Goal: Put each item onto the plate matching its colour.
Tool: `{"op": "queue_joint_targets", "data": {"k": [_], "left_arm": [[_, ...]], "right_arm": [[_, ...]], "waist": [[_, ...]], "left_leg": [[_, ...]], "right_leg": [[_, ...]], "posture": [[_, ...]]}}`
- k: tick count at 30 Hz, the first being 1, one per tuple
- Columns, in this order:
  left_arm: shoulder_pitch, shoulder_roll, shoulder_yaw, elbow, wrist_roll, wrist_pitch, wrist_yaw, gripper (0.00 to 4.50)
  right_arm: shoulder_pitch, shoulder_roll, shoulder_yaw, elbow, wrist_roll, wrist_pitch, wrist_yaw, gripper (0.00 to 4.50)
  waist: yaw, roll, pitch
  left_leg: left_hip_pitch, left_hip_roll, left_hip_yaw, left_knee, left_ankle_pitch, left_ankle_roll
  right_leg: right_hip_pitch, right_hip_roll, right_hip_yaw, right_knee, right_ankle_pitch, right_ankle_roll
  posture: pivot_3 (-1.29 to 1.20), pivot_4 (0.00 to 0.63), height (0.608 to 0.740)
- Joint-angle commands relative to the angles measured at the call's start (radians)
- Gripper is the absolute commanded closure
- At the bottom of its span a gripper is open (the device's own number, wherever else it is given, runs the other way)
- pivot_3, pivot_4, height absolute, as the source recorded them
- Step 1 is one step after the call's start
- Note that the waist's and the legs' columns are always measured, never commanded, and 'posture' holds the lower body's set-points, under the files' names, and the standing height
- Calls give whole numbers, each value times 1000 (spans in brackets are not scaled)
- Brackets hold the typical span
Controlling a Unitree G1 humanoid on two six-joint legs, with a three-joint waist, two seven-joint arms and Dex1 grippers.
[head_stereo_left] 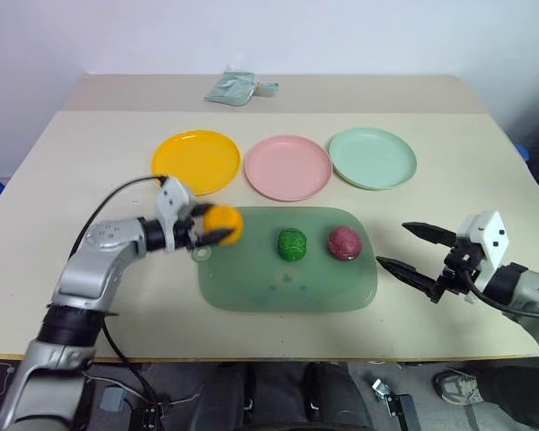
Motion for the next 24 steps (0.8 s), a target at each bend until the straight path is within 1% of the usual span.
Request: {"op": "queue_joint_targets", "data": {"k": [1, 3, 5, 7, 10, 12, 13, 14, 15, 18, 20, 22, 24], "left_arm": [[-148, -3, 65, 172, 134, -79, 231, 1609], [-234, -23, 69, 320, 167, -99, 296, 1609], [-314, -49, 78, 472, 178, -115, 326, 1609], [-370, -59, 56, 599, 220, -154, 340, 1609], [-434, -80, 61, 754, 232, -201, 329, 1609], [-457, -85, 66, 808, 239, -237, 323, 557], [-467, -87, 72, 830, 238, -251, 323, 177], [-474, -80, 80, 830, 239, -278, 332, 73], [-480, -75, 86, 832, 240, -300, 338, 73], [-448, -51, 142, 724, 191, -355, 316, 73], [-379, -31, 156, 587, 162, -361, 255, 73], [-255, -4, 152, 377, 114, -348, 142, 73], [-96, 36, 135, 143, 40, -301, 12, 73]], "right_arm": [[-60, 11, 24, 3, -6, -15, -18, 0], [-97, 20, 55, 10, -8, -10, -24, 0], [-132, 29, 89, 15, -12, -7, -29, 0], [-157, 36, 114, 16, -16, -6, -35, 0], [-194, 47, 148, 9, -21, 9, -54, 0], [-215, 56, 167, 1, -19, 22, -70, 0], [-225, 62, 176, -5, -18, 28, -78, 0], [-248, 74, 196, -17, -2, 56, -91, 0], [-265, 82, 210, -25, 10, 76, -101, 0], [-309, 104, 305, -75, -11, 108, -115, 0], [-342, 117, 383, -74, -75, 108, -139, 0], [-380, 130, 459, -50, -141, 102, -158, 0], [-409, 146, 511, -15, -186, 100, -167, 0]], "waist": [[-1, -1, 0], [-2, -1, 0], [-1, -1, 0], [0, -1, 0], [-1, -3, 0], [-1, -3, 0], [-2, -3, 0], [-3, -3, 0], [-4, -3, 0], [-6, -4, 1], [-7, -4, 1], [-12, -3, 0], [-16, -3, 0]], "left_leg": [[0, 0, 0, 1, 0, 1], [0, -1, 1, 2, -1, 2], [0, -2, 1, 2, -2, 3], [-1, -2, 1, 4, -2, 3], [-1, -2, 2, 4, -2, 4], [-1, -2, 1, 5, -2, 4], [-1, -2, 1, 5, -2, 4], [-1, -2, 2, 5, -2, 4], [-1, -2, 2, 5, -2, 4], [-2, -1, 2, 5, -2, 3], [-3, -1, 2, 4, -2, 3], [-3, -1, 2, 4, -2, 3], [-3, -1, 2, 4, -2, 3]], "right_leg": [[0, 0, 0, 1, 0, 0], [0, 0, 0, 1, 0, 1], [0, -1, 0, 5, -1, 1], [0, -1, 0, 5, -1, 1], [0, -1, -1, 6, -1, 2], [0, -1, -1, 6, -1, 2], [0, -2, -1, 6, -1, 2], [0, -2, -1, 7, -1, 2], [0, -2, -1, 7, -1, 2], [-2, -2, -1, 7, -1, 2], [-3, -2, -1, 8, -1, 2], [-4, -2, -1, 8, -1, 2], [-4, -3, 0, 8, -1, 2]], "posture": [[0, 150, 740], [0, 150, 740], [0, 150, 740], [0, 150, 740], [0, 150, 740], [0, 150, 740], [0, 150, 740], [0, 150, 740], [0, 150, 740], [0, 150, 740], [0, 150, 740], [0, 150, 740], [0, 150, 740]]}}
